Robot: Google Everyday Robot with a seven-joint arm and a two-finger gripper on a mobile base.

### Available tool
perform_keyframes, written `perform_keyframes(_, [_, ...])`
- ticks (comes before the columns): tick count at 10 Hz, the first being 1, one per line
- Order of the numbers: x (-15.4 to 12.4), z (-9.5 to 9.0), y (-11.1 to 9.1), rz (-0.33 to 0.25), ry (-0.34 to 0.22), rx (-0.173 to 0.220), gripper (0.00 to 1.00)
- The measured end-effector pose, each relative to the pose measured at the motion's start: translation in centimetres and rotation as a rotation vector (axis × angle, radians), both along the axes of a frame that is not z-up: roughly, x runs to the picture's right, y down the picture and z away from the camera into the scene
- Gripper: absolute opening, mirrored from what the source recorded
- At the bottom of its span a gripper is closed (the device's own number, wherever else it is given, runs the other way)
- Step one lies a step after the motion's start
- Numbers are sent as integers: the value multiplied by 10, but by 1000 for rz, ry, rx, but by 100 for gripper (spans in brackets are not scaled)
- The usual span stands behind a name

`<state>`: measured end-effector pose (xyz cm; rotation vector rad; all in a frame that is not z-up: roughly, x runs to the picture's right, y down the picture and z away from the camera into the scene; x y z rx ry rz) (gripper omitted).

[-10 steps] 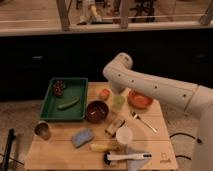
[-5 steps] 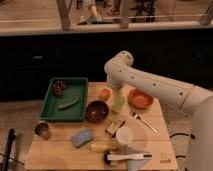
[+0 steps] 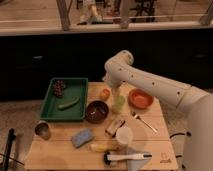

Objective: Place apple in paper cup

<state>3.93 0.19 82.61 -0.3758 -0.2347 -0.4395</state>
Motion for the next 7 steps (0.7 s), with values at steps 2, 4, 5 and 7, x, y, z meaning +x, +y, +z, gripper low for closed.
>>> perform_keyframes(2, [2,5,-3,23,-12,7,80])
perform_keyframes(4, [2,12,-3,58,-36,13,80])
perform_keyframes(5, [3,15,-3,71,-43,18,80])
perform_keyframes(7, [3,24,-7,99,-62,26,80])
